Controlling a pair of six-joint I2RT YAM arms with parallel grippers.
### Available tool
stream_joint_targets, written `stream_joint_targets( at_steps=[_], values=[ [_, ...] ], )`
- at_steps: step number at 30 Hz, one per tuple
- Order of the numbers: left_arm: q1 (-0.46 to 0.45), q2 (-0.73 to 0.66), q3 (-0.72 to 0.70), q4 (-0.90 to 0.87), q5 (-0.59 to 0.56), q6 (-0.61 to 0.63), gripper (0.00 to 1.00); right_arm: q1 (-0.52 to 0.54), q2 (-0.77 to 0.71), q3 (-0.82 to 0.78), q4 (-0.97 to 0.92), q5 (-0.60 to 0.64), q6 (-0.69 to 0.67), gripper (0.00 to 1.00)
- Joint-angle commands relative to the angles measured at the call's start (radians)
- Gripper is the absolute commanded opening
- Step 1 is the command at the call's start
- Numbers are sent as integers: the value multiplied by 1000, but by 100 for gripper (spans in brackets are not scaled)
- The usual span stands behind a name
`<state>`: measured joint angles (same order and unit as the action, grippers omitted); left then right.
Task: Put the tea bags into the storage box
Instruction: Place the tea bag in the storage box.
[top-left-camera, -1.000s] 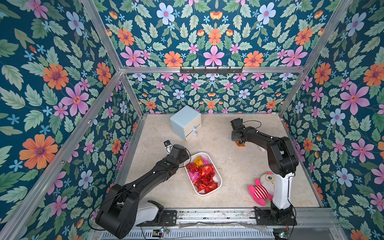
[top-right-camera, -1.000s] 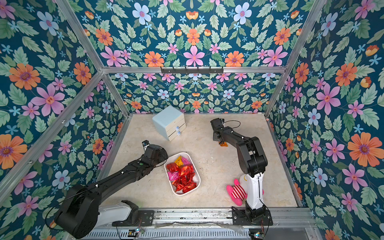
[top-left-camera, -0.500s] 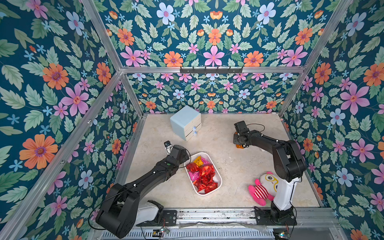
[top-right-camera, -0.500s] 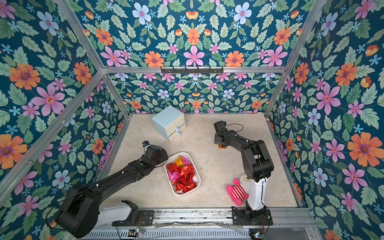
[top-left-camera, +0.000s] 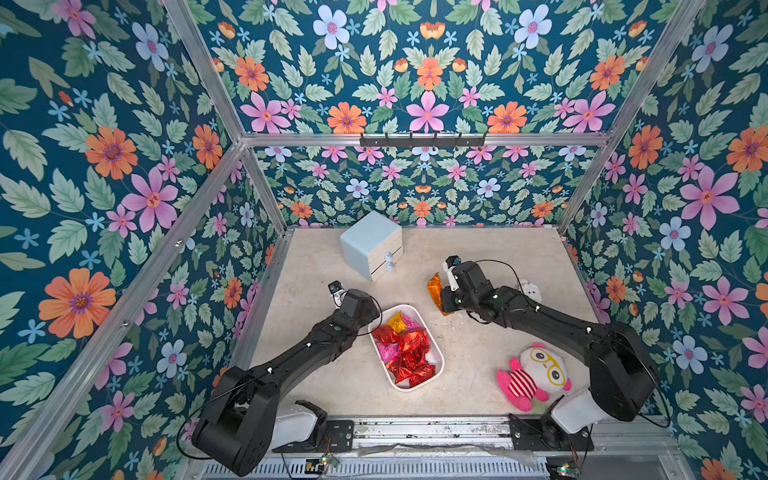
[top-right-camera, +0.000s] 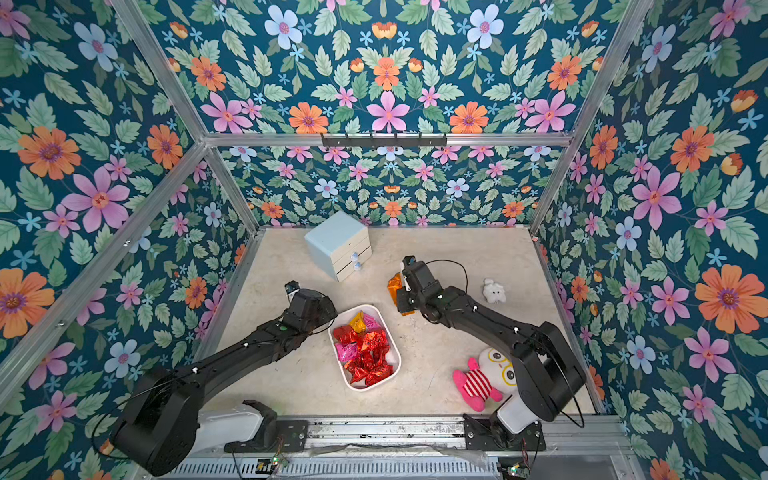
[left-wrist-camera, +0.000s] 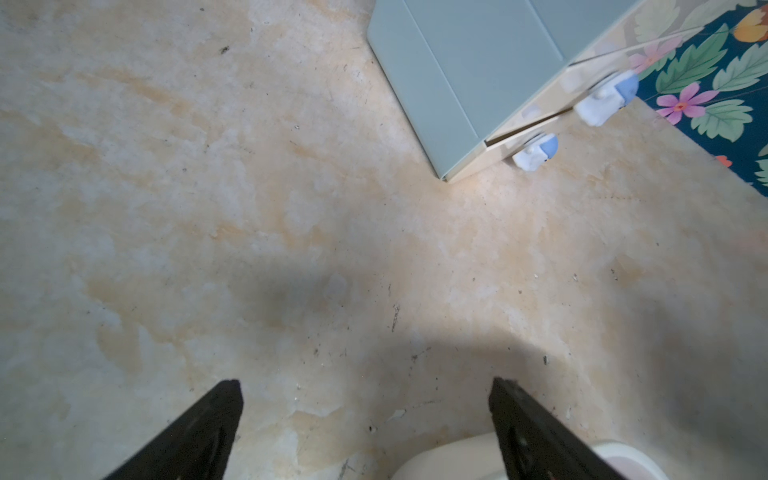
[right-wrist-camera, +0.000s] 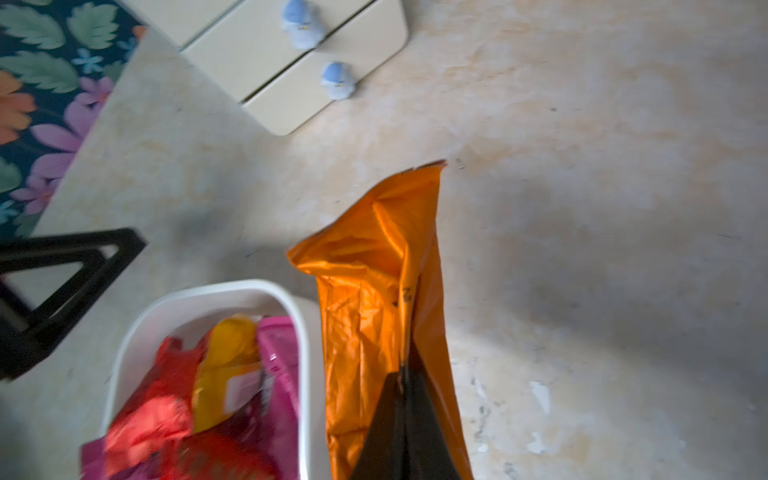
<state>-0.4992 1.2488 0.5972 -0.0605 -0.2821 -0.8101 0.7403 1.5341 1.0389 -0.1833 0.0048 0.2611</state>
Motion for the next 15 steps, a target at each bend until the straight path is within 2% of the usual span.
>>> stream_joint_targets(
  at_steps=[1, 7, 12, 15],
  values=[
    [0, -16, 7, -12, -2, -5, 99, 82, -43, -32, 35, -9, 1, 0],
    [1, -38, -11, -16, -2, -28, 99, 244, -114, -141, 76, 12, 29, 0],
    [1, -29, -13, -13, 8, -41, 99, 312, -161, -237, 169, -18, 79, 0],
    [1, -23, -5, -18, 4, -33, 99, 322, -157, -256, 162, -11, 82, 0]
  ],
)
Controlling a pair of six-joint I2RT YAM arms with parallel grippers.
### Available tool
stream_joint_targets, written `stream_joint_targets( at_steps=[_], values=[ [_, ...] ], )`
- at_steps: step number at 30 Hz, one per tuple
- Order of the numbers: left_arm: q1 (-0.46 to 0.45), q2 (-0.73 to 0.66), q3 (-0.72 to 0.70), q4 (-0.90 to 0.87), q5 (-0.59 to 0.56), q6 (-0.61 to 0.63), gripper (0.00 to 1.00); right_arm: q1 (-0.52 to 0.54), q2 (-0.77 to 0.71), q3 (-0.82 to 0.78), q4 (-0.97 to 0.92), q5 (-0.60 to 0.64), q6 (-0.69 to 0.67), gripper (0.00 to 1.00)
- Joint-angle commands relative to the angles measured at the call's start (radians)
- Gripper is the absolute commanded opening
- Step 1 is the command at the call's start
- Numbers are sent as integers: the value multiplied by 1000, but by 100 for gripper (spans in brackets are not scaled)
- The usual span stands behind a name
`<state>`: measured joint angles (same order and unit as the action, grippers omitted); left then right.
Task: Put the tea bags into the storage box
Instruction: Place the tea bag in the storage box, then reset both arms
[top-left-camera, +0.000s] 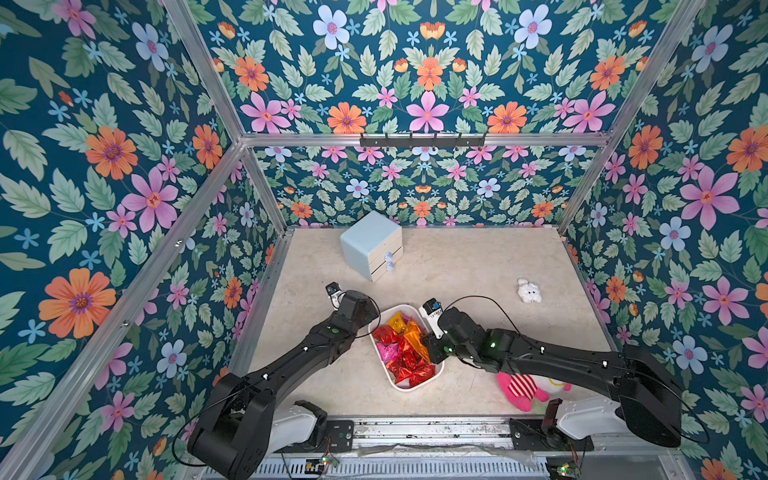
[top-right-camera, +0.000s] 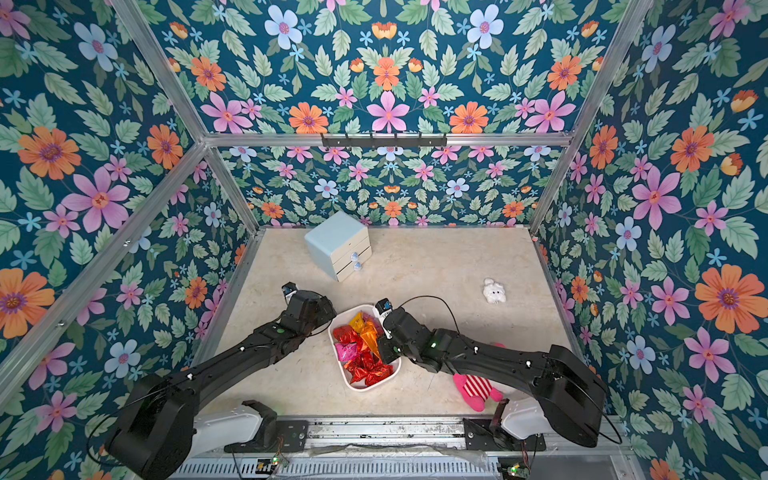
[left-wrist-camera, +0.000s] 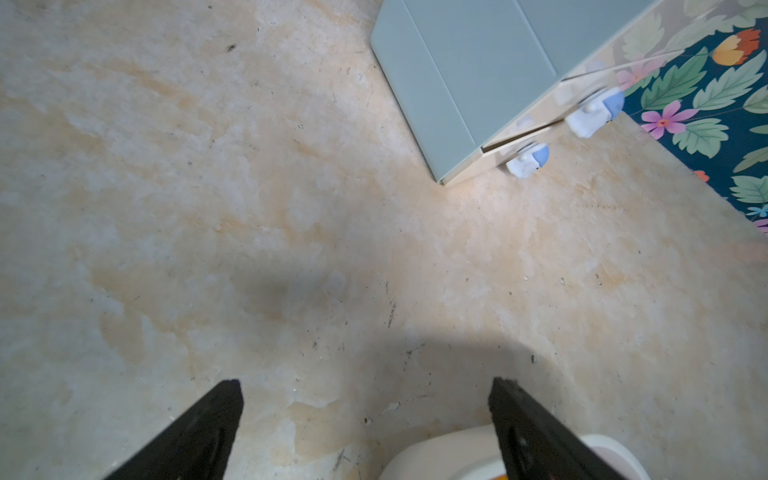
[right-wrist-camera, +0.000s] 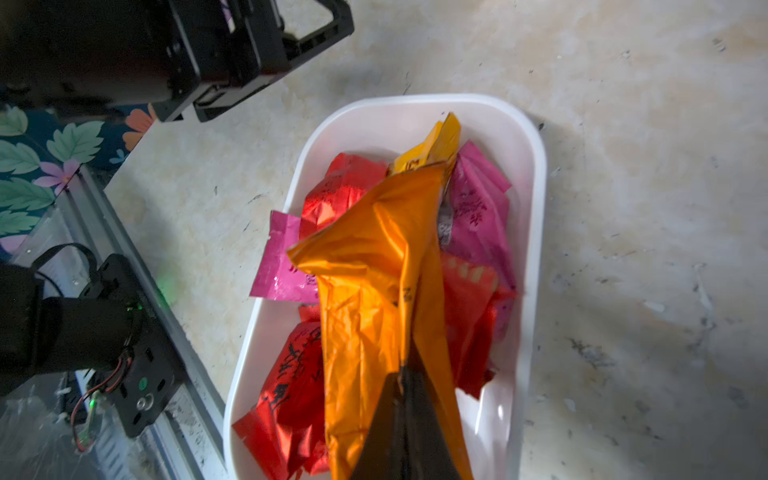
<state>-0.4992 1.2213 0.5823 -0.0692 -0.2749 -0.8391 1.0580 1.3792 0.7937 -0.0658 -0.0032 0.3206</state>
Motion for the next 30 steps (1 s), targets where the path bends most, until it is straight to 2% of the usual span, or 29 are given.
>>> stream_joint_targets(
  at_steps=[1, 6, 7, 10, 12, 15, 17, 20, 26, 28, 30],
  values=[
    [1, 7, 13, -9, -6, -3, 99, 5, 4, -15, 47, -11, 24, 0],
    [1, 24, 37, -20, -19, 11, 99, 26, 38, -23, 88, -37, 32, 0],
    [1, 19, 36, -20, -27, 6, 99, 28, 36, -25, 89, -30, 34, 5],
    [3, -12, 13, -1, -72, 1, 99, 28, -21, -62, 123, 16, 58, 37],
    [12, -34, 4, 3, -97, 21, 99, 28, -86, -87, 142, 69, 76, 48],
    [52, -55, 7, -4, -118, 69, 99, 18, -185, -95, 119, 216, 72, 63],
    [90, -63, 8, 3, -120, 101, 99, -28, -240, -95, 114, 281, 66, 66],
    [156, -62, 5, 41, -116, 155, 99, -175, -305, -108, 128, 292, 67, 67],
    [233, -19, -20, 200, -194, 350, 99, -566, -321, -144, 186, 314, -15, 72],
    [247, 11, -34, 286, -232, 447, 99, -726, -300, -198, 279, 286, -20, 72],
    [262, 52, -46, 375, -254, 537, 99, -841, -270, -271, 408, 286, -8, 72]
  ],
)
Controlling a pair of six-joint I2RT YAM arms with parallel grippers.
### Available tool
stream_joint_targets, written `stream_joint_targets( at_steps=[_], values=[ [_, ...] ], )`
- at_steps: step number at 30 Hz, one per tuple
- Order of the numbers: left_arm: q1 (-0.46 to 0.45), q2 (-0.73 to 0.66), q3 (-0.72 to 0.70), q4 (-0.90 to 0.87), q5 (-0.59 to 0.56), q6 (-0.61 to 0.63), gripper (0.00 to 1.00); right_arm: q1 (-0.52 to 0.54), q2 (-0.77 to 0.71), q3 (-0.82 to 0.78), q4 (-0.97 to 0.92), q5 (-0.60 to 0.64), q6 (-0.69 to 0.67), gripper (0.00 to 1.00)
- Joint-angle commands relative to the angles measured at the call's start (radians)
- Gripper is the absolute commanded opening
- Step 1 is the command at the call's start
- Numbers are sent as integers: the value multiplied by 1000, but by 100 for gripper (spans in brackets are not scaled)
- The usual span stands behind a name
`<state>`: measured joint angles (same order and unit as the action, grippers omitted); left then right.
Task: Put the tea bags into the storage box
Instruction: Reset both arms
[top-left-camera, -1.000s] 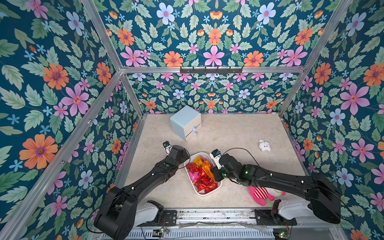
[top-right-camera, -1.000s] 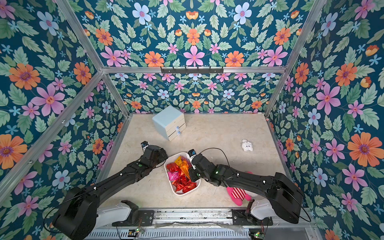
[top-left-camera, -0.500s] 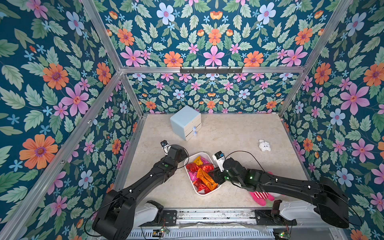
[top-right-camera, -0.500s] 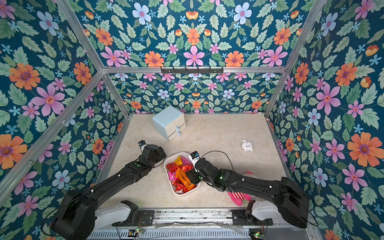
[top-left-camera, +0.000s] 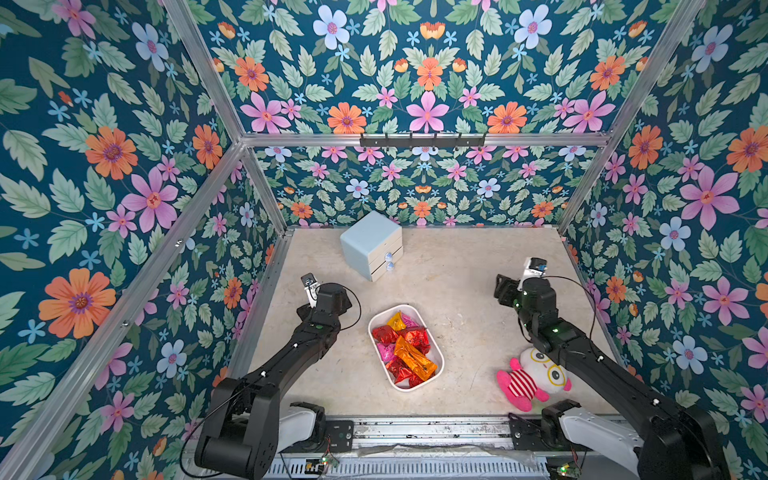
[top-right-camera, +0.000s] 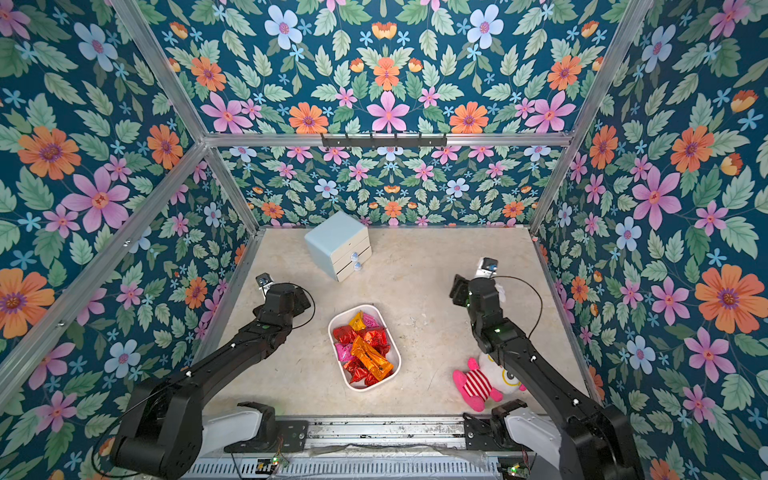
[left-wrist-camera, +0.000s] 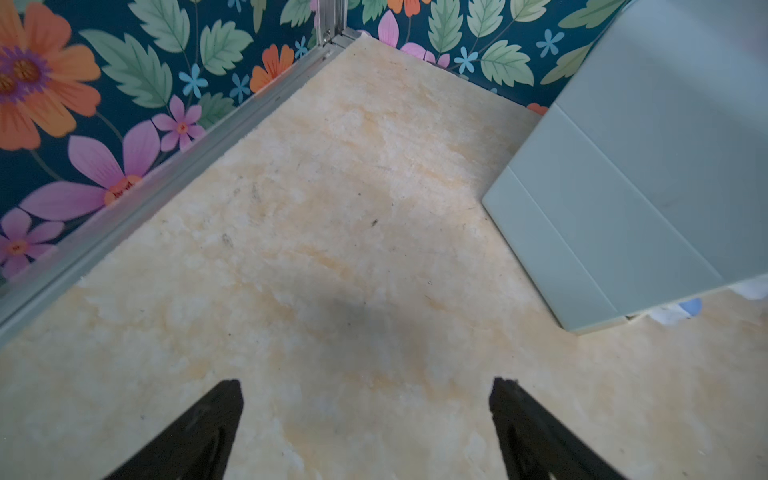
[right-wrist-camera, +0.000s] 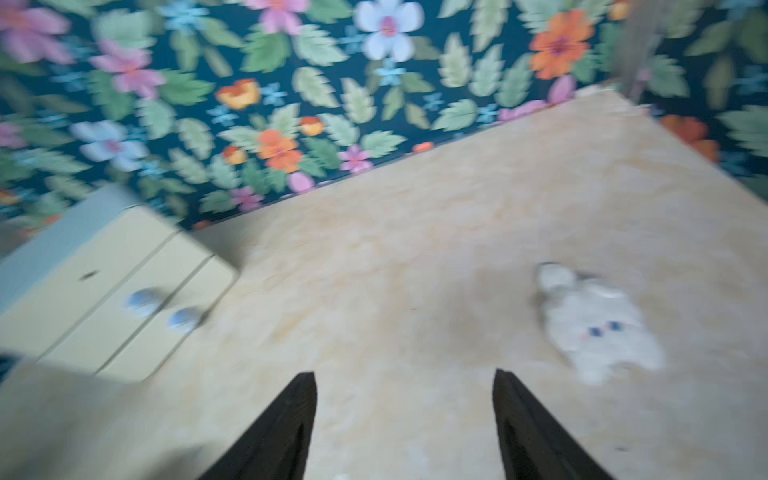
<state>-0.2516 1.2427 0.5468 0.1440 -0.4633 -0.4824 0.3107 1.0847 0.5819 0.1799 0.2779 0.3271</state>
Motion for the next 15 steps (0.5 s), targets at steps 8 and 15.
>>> stream_joint_targets(
  at_steps=[8, 15],
  values=[
    [85, 214, -70, 566, -82, 410, 99, -154, 189, -210, 643, 212, -291, 74],
    [134, 345, -154, 914, 7, 474, 99, -226, 254, -237, 715, 108, -296, 78]
  ],
)
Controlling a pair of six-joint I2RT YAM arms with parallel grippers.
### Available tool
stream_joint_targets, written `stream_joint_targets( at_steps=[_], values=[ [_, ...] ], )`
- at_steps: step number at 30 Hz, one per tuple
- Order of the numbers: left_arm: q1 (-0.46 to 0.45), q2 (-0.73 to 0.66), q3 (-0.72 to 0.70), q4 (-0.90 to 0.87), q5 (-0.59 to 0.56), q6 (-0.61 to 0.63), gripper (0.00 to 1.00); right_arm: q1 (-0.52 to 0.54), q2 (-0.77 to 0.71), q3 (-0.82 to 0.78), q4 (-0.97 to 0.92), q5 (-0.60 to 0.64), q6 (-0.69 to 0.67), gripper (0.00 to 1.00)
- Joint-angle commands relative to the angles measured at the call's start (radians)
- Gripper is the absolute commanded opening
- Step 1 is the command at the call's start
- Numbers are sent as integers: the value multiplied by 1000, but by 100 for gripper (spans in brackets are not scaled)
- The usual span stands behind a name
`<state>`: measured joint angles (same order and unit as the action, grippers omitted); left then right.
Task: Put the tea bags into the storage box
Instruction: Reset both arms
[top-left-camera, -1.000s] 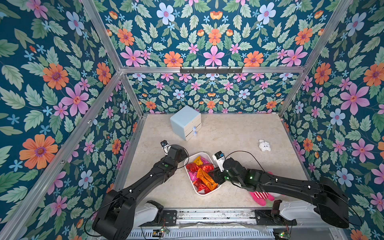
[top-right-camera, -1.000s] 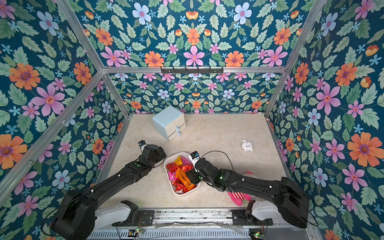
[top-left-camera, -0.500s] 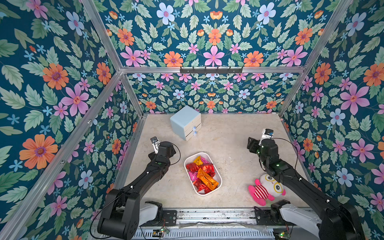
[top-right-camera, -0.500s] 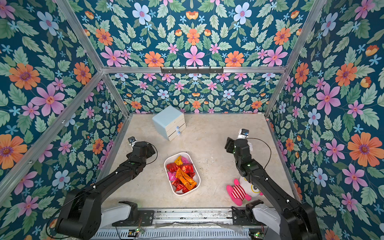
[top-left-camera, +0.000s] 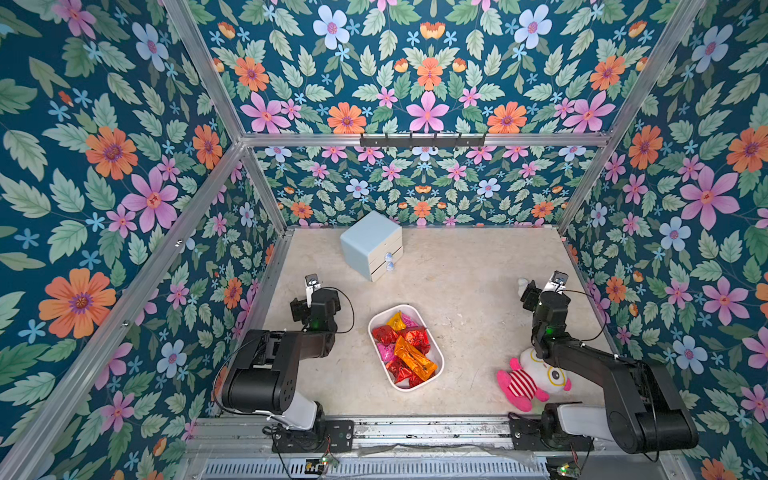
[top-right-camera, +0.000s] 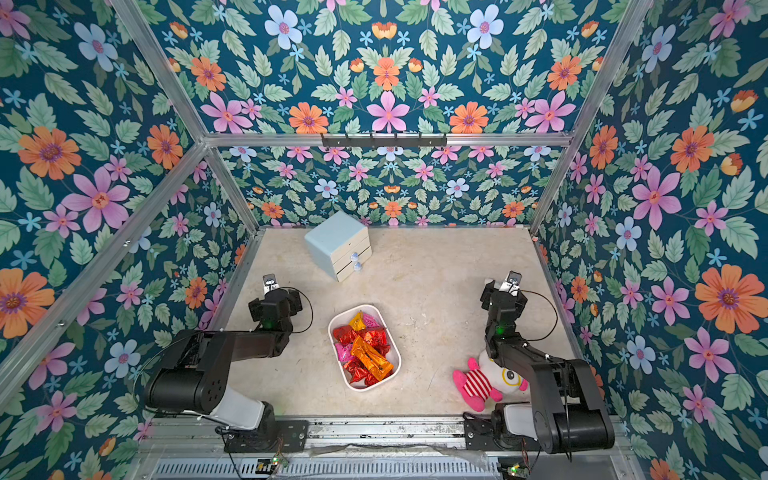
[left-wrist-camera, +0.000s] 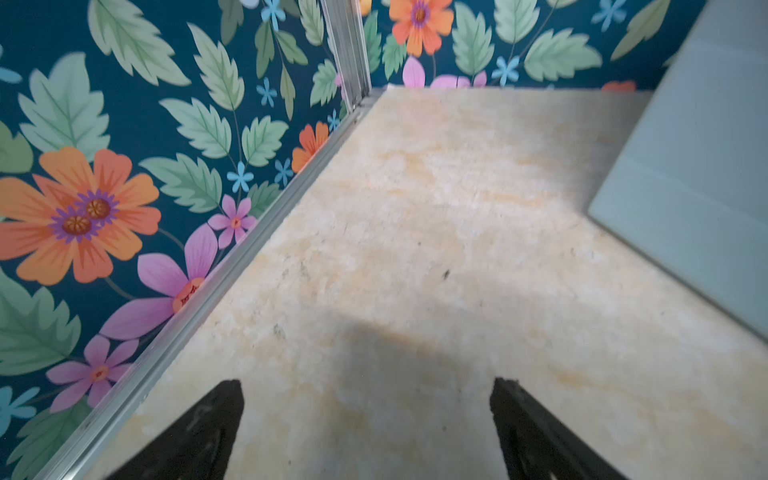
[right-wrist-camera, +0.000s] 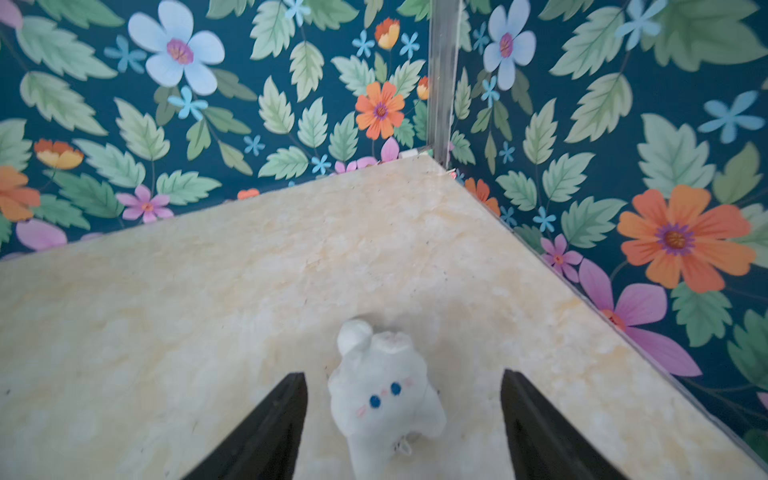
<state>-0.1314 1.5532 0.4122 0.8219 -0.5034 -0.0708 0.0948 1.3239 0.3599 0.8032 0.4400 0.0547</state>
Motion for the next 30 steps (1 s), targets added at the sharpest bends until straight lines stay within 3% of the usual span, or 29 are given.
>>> stream_joint_targets(
  at_steps=[1, 4, 6, 9, 10, 11, 12, 13, 15, 17, 30],
  values=[
    [17, 24, -10, 181, 53, 43, 99, -9, 29, -59, 170, -74, -33, 78],
    [26, 10, -41, 220, 76, 39, 99, -10, 94, -200, 504, -92, -61, 79],
    [31, 10, -65, 266, 108, 43, 99, -29, 59, -212, 451, -165, -49, 79],
    [67, 15, -87, 304, 214, 35, 99, -65, 149, -274, 684, -220, -38, 82],
    [74, 21, -116, 346, 238, 33, 99, -66, 113, -257, 570, -239, -37, 84],
    [76, 55, -144, 456, 231, 37, 99, -66, 108, -237, 525, -251, -38, 95],
    [79, 68, -142, 470, 235, 51, 99, -68, 134, -235, 577, -252, -38, 99],
    [80, 31, -127, 364, 240, 28, 99, -71, 132, -235, 564, -235, -29, 99],
    [81, 64, -143, 469, 239, 47, 99, -70, 117, -226, 529, -227, -24, 99],
    [81, 39, -134, 399, 243, 36, 99, -71, 132, -236, 571, -224, -28, 99],
    [79, 47, -135, 413, 238, 40, 99, -71, 127, -226, 540, -233, -24, 99]
  ],
)
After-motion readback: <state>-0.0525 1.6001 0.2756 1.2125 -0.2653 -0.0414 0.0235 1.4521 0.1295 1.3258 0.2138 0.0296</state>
